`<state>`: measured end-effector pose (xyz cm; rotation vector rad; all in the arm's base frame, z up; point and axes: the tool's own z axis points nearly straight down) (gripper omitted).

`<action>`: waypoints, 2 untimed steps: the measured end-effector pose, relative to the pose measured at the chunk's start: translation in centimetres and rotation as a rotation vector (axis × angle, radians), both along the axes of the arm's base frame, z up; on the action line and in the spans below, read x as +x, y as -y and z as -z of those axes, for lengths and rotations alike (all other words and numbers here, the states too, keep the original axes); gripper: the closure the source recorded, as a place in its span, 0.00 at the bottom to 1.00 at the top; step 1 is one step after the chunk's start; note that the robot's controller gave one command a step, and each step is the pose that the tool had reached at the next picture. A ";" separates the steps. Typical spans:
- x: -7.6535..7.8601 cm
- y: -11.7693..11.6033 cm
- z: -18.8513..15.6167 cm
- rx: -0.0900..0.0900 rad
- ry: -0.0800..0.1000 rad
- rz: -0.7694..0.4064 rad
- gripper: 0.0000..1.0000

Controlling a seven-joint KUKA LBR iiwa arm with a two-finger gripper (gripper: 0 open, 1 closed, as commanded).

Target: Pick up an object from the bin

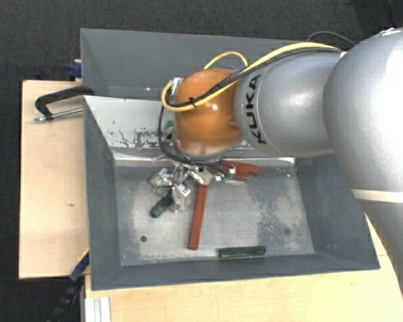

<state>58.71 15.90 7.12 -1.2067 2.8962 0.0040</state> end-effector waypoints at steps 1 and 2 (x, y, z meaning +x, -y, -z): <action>0.0 0.0 -0.1 0.000 0.000 0.000 1.00; -0.1 0.0 -0.7 -0.001 -0.002 0.001 1.00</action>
Offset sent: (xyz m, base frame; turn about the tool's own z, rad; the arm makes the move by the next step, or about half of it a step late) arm 0.0000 -0.0001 0.0344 0.0000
